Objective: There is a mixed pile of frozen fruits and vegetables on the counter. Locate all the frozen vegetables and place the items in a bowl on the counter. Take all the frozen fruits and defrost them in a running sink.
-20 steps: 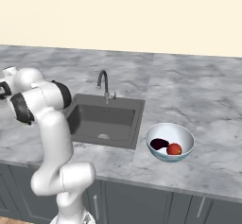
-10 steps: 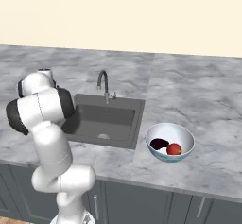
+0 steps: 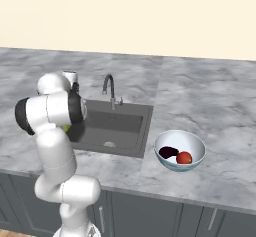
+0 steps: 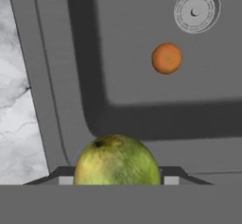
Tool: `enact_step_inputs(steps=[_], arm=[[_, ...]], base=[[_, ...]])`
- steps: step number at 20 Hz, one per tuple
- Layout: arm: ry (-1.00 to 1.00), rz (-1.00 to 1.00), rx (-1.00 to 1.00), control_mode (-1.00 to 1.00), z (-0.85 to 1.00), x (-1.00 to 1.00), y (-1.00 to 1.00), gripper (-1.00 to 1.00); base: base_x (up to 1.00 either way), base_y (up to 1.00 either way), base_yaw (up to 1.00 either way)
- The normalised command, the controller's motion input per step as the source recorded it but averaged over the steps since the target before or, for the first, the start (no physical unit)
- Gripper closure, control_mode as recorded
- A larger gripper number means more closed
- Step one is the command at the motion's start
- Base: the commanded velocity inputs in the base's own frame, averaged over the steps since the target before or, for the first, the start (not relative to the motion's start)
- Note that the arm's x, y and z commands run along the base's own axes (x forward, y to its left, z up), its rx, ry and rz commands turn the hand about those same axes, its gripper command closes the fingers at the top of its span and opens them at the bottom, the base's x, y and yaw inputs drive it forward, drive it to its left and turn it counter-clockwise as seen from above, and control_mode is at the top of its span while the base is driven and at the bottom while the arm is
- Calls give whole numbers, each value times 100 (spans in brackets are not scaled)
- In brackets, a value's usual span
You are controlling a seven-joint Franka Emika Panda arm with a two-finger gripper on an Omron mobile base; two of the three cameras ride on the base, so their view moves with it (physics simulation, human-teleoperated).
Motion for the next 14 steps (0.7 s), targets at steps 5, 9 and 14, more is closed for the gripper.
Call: enact_step_inputs(steps=[5,9,14], arm=[[-1,0,-4,-100,-12,63,-43,100],[-3,0,-2,-100,-32,46,-29,100],[3,0,-6,-100,-51,28,-23,100]], base=[[0,0,0],[0,0,0],[0,0,0]])
